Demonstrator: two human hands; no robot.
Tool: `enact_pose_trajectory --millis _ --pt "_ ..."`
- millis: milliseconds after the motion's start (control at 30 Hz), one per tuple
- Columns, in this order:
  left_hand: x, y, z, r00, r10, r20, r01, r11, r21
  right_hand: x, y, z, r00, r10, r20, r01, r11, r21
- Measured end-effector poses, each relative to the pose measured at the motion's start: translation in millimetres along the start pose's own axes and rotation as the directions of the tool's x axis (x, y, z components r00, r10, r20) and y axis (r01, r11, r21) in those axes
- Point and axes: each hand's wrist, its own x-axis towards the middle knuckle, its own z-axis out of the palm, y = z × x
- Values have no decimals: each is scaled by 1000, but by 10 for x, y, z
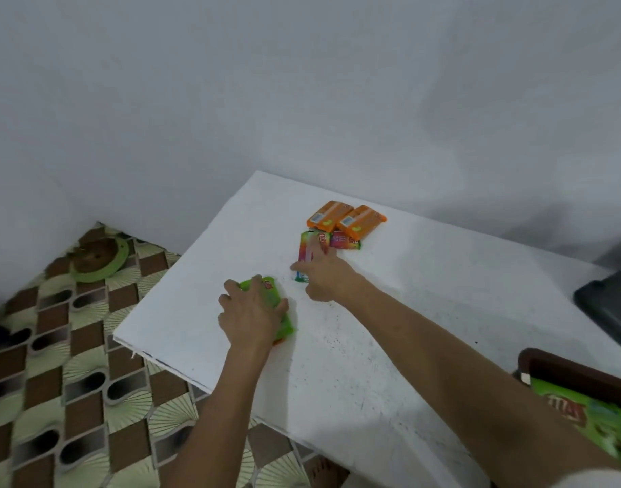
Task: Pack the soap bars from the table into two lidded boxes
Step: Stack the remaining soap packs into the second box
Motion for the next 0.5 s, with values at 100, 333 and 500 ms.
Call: enact_pose_trajectory --millis 100,333,500 --pt "47 39 26 1000 2 12 -3 998 67 15 55 39 998 -30 -59 30 1000 3" --pt "26 134 67 996 74 40 -78 992 103 -384 319 12 951 -75 -301 103 992 76" --pt "-192 308 -99 983 178 47 -174 982 -80 -1018 597 -184 947 16 -322 98 937 334"
